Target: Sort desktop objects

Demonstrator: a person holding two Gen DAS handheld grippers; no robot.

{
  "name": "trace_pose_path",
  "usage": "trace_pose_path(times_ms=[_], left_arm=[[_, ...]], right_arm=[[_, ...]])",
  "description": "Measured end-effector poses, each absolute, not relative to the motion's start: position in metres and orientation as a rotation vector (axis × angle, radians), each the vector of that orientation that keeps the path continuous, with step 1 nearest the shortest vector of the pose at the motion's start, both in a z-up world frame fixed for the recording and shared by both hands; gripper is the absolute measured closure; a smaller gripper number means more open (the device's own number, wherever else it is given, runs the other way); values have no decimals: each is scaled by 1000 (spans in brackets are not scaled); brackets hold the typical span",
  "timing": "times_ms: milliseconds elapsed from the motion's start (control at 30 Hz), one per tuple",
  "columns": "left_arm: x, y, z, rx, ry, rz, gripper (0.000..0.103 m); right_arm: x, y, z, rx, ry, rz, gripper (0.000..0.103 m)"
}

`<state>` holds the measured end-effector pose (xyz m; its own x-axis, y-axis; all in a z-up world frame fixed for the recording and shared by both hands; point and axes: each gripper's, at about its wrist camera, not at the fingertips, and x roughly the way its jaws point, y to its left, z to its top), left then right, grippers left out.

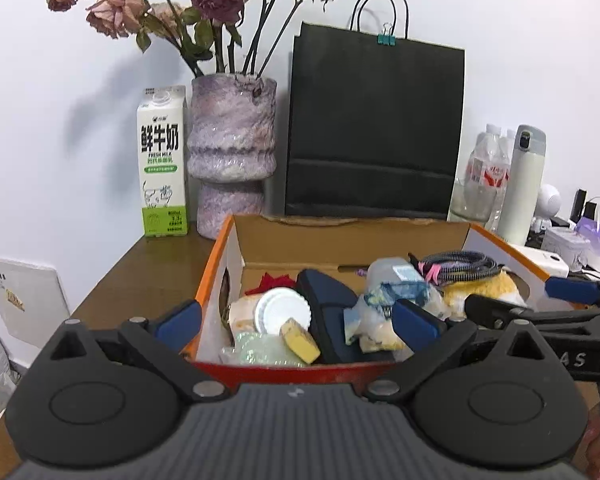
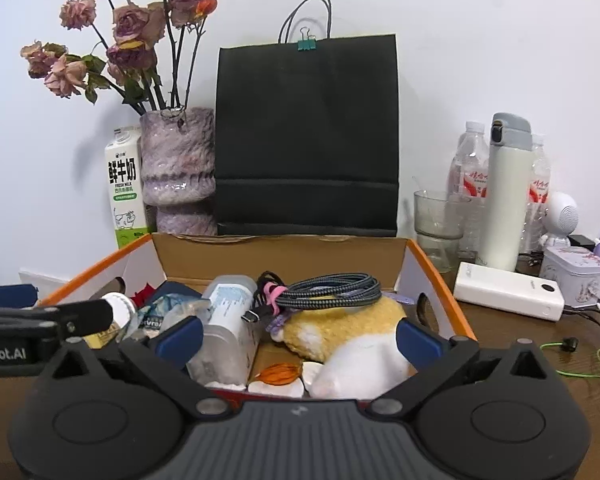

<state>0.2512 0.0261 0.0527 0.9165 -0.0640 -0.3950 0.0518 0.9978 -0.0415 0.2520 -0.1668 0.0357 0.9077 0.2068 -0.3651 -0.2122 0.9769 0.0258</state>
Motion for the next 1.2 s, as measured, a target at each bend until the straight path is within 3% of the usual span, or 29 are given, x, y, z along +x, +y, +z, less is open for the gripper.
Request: trace_pose_path(times_ms=[767,1200], left_arm=[[124,8,38,25,406,-48,0],[90,1,34,33,373,-83,0]], right_arm=[[125,-191,23,-55,408,234,0],[91,-202,21,-11,393,220,0]])
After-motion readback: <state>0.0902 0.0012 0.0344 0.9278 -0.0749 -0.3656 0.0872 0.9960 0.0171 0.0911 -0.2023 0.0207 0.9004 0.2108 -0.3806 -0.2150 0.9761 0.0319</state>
